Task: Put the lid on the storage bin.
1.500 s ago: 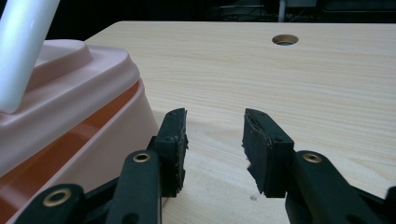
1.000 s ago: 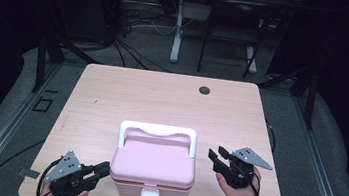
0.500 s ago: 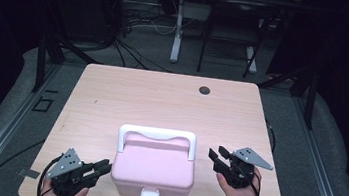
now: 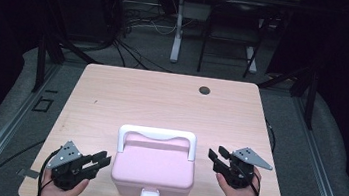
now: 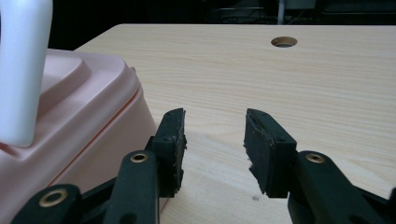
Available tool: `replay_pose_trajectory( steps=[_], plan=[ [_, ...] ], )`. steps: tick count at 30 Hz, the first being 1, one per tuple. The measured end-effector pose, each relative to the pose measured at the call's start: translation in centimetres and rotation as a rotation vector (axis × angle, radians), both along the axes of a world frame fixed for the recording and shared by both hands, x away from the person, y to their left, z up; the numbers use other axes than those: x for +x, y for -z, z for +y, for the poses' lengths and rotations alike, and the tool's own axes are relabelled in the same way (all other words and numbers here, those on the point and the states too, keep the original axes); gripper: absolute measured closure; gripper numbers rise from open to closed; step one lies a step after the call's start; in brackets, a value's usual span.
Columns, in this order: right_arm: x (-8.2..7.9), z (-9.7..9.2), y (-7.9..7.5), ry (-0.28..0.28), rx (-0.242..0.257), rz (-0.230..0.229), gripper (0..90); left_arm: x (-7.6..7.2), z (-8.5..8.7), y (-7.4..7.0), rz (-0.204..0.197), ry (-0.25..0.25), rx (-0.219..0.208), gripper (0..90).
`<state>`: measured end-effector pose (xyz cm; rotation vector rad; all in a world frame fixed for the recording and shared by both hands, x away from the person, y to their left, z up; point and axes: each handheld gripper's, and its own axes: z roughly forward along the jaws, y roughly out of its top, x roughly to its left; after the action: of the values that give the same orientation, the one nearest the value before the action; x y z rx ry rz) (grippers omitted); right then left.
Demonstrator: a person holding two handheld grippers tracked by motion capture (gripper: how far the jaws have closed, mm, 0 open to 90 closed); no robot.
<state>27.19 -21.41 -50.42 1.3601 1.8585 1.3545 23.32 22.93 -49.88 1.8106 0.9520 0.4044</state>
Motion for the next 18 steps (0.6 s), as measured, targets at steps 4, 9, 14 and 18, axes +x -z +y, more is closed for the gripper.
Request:
replay_pose_trajectory(
  steps=[4, 9, 14, 18],
  plan=[
    [0.0, 0.0, 0.0, -0.001, -0.003, -0.002, 57.3, 0.7, 0.1, 0.1, -0.002, -0.018, -0.003, 69.9],
    [0.0, 0.0, 0.1, 0.000, -0.007, 0.001, 57.0, 1.4, 0.3, 0.1, 0.009, -0.039, -0.001, 69.3],
    [0.0, 0.1, 0.2, 0.002, -0.009, -0.002, 56.8, 2.1, 0.5, 0.2, 0.011, -0.055, -0.009, 68.7],
    [0.0, 0.0, 0.2, 0.003, -0.010, -0.006, 56.7, 2.7, 0.5, 0.2, 0.018, -0.064, -0.004, 68.5]
  ],
)
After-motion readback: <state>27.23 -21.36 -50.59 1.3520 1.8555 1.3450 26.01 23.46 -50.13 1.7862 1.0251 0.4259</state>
